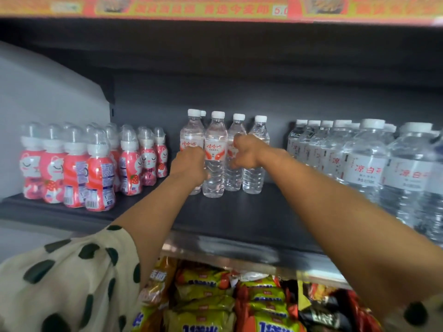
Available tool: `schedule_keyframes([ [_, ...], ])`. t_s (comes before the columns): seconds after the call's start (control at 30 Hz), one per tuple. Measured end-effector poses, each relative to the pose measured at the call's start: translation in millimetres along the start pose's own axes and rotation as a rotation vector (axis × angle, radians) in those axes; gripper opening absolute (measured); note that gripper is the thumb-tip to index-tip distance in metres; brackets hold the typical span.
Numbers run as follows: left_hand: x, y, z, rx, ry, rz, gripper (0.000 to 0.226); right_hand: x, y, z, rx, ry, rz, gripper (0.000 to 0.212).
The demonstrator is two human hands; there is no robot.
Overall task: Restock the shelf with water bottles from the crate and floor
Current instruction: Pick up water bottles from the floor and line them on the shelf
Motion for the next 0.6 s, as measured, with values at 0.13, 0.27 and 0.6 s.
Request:
schedule_keyframes([
  [0.13, -14, -7, 36, 0.06, 0.077, -0.115, 0.023, 6, 9, 54, 0.044, -0.047, 0.248, 0.054],
  [0.27, -42, -15, 79, 0.108, 0.147, -0.188, 0.025, 0, 13, 105, 0.057, -0.027, 0.363, 0.059],
  [0.6, -129, -31, 184, 0.182, 0.223, -0.131, 0.025, -39, -6, 239, -0.026, -0.02, 0.386, 0.061],
])
Point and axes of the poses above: each hand's wrist, its own z-axis away from the middle knuckle, its own y-axis out of the palm, x = y × z, the point moved 2 cm from there along -z, towards the middle knuckle, and after that the axes turned 3 degrees about -x, right-handed, at the moved point
